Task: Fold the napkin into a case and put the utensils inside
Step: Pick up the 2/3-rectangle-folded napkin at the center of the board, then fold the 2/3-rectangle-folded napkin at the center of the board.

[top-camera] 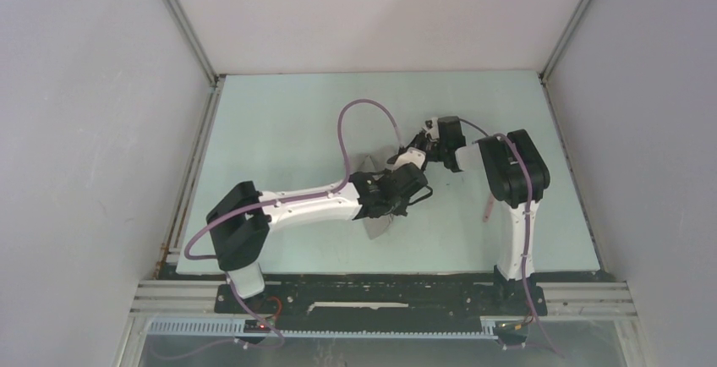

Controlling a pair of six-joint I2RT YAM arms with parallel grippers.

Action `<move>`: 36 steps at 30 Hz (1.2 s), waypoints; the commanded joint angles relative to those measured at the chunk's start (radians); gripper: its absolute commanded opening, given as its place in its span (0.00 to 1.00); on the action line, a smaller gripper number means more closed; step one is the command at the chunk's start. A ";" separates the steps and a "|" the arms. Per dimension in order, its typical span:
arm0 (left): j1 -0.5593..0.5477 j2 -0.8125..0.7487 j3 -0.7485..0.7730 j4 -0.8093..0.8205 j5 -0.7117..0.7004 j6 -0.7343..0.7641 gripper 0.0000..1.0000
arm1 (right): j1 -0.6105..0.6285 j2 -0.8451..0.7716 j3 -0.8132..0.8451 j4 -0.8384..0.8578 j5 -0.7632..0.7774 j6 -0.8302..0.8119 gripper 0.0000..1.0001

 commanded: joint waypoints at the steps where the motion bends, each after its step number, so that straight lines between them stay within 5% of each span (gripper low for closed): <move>1: 0.019 -0.006 0.023 0.040 0.100 -0.028 0.28 | 0.010 -0.022 0.033 0.043 0.017 -0.040 0.00; 5: 0.094 -0.128 -0.111 0.171 0.272 -0.084 0.59 | 0.019 -0.045 0.033 0.052 0.012 -0.071 0.00; 9: 0.262 -0.404 -0.358 0.388 0.465 -0.183 0.71 | 0.036 -0.094 0.033 0.011 0.037 -0.128 0.00; 17: 0.565 -0.410 -0.481 0.468 0.520 -0.315 0.35 | 0.068 -0.149 0.034 -0.054 0.091 -0.210 0.00; 25: 0.685 -0.163 -0.386 0.529 0.528 -0.325 0.27 | 0.111 -0.187 0.061 -0.181 0.184 -0.310 0.00; 36: 0.699 0.053 -0.320 0.577 0.548 -0.340 0.24 | 0.271 -0.247 0.179 -0.475 0.566 -0.434 0.00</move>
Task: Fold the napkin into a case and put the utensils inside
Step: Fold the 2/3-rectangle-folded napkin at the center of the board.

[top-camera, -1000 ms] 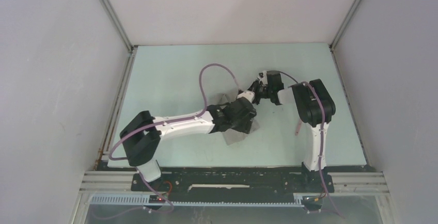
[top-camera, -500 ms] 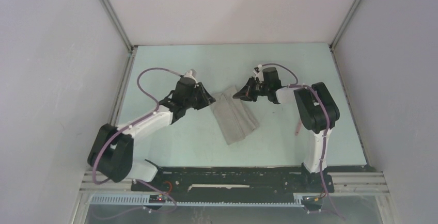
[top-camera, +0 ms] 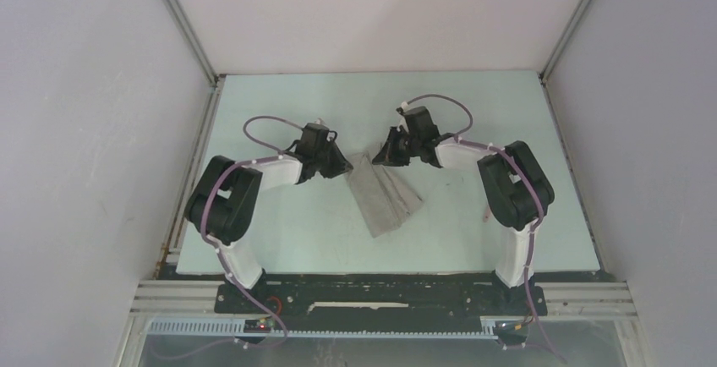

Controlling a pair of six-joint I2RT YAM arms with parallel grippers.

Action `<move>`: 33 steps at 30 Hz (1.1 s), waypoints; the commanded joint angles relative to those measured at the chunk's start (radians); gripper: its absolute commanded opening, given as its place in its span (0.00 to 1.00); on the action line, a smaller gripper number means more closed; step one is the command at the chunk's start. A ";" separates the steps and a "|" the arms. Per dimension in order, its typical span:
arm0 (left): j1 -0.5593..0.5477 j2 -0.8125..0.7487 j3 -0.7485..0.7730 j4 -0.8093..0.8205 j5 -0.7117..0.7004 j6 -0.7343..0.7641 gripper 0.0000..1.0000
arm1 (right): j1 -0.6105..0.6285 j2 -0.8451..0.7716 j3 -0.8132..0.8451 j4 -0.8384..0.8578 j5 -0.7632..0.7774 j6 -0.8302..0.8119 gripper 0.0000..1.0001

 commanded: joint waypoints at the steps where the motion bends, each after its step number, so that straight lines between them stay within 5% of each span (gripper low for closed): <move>1: 0.003 0.044 0.041 0.052 0.024 -0.012 0.23 | 0.075 -0.060 0.101 -0.180 0.231 -0.062 0.00; 15: 0.010 0.106 0.033 0.111 0.079 -0.017 0.22 | 0.326 0.083 0.414 -0.588 0.797 0.131 0.00; 33: 0.074 -0.057 -0.062 0.093 0.125 -0.015 0.25 | 0.350 0.180 0.470 -0.560 0.781 0.170 0.00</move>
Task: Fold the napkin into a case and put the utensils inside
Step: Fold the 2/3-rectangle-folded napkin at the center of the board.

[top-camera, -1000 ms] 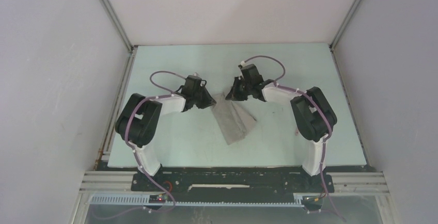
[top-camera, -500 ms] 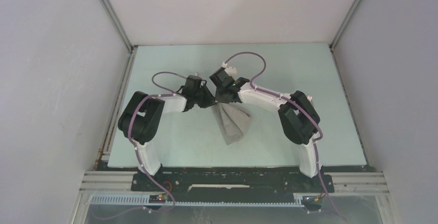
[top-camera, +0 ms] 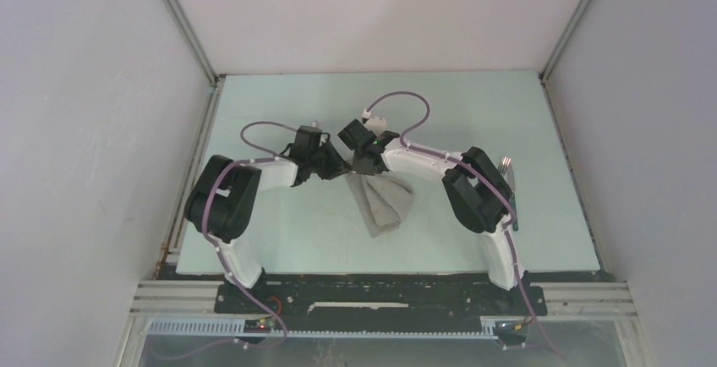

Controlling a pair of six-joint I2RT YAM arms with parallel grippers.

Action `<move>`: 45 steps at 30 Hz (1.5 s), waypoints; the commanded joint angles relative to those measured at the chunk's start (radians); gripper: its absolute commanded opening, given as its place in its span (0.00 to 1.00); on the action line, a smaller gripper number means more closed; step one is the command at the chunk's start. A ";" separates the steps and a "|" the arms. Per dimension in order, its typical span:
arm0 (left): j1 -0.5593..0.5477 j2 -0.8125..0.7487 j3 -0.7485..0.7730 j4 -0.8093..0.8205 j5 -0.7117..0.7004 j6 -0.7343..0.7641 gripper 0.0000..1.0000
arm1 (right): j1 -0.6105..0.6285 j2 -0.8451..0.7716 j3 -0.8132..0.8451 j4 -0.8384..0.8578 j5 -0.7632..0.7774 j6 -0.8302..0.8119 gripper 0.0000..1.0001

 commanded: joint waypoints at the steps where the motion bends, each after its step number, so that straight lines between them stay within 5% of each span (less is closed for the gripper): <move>1: 0.041 -0.116 -0.038 -0.014 0.021 0.002 0.25 | 0.001 0.015 0.024 0.031 -0.009 0.048 0.00; 14: 0.064 -0.018 -0.042 0.048 0.081 -0.024 0.23 | -0.005 -0.017 -0.039 0.119 -0.094 0.047 0.00; 20: 0.065 -0.007 -0.045 0.058 0.079 -0.016 0.22 | -0.034 -0.053 -0.148 0.256 -0.225 0.070 0.13; 32: 0.072 -0.101 -0.063 -0.009 0.064 0.025 0.22 | -0.104 -0.169 -0.371 0.607 -0.502 0.063 0.61; 42: 0.091 -0.297 -0.099 -0.110 0.093 0.054 0.23 | -0.147 -0.209 -0.432 0.762 -0.691 0.077 0.57; 45: 0.096 -0.320 -0.095 -0.133 0.088 0.055 0.23 | -0.154 -0.222 -0.448 0.773 -0.698 0.078 0.63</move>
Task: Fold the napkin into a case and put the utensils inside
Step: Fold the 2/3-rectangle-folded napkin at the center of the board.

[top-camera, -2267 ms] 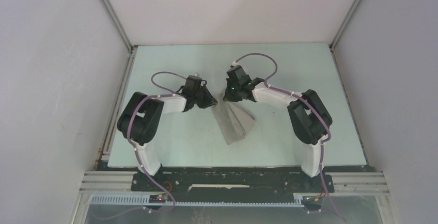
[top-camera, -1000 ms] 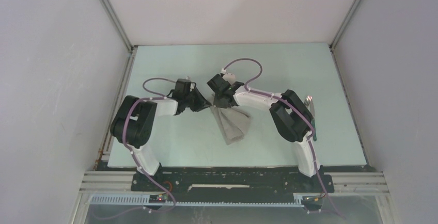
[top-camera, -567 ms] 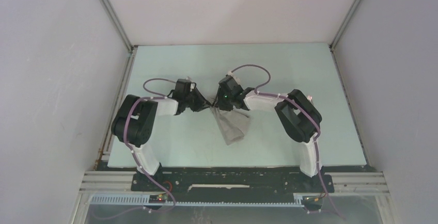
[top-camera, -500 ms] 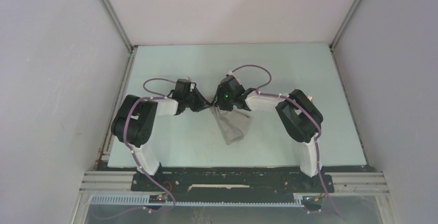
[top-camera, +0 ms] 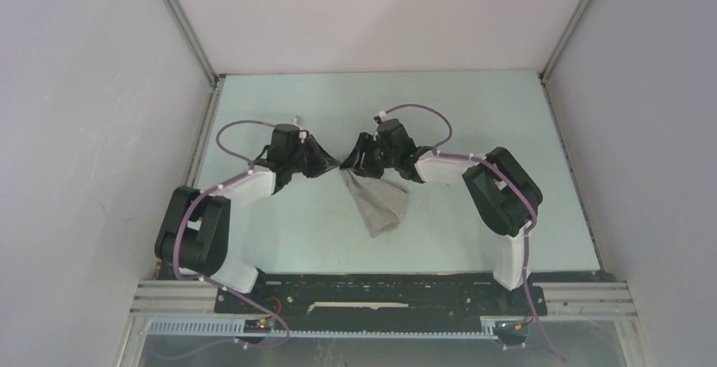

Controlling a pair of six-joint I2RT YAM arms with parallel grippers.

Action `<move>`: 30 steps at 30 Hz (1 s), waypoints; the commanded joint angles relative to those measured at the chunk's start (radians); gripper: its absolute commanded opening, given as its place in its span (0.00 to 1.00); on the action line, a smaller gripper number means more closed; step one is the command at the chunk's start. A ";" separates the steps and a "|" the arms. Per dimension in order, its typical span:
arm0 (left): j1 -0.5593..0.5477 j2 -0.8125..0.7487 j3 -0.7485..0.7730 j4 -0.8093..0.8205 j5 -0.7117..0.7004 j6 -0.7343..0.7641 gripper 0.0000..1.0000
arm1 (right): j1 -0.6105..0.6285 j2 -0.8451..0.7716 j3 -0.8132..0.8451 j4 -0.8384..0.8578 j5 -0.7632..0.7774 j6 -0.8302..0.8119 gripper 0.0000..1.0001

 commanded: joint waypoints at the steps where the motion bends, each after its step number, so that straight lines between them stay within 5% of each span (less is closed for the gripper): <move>1: 0.012 -0.055 0.012 -0.049 0.013 0.032 0.24 | -0.015 -0.064 -0.023 0.085 -0.076 0.009 0.64; 7: 0.014 -0.010 0.075 -0.051 0.079 0.043 0.31 | -0.044 -0.047 -0.046 0.183 -0.190 0.044 0.68; 10: 0.035 -0.014 0.095 -0.051 0.089 0.032 0.27 | -0.050 -0.024 -0.050 0.219 -0.223 0.072 0.68; 15: 0.075 -0.014 0.118 -0.086 0.063 0.012 0.21 | -0.058 0.006 -0.074 0.284 -0.229 0.114 0.46; 18: 0.086 0.001 0.135 -0.097 0.040 0.004 0.21 | -0.062 0.024 -0.075 0.295 -0.221 0.113 0.56; 23: 0.101 0.030 0.154 -0.097 0.042 0.005 0.19 | -0.067 0.040 -0.073 0.271 -0.219 0.101 0.55; 30: 0.097 0.105 0.216 -0.063 0.153 -0.025 0.18 | -0.048 0.071 -0.073 0.304 -0.225 0.120 0.37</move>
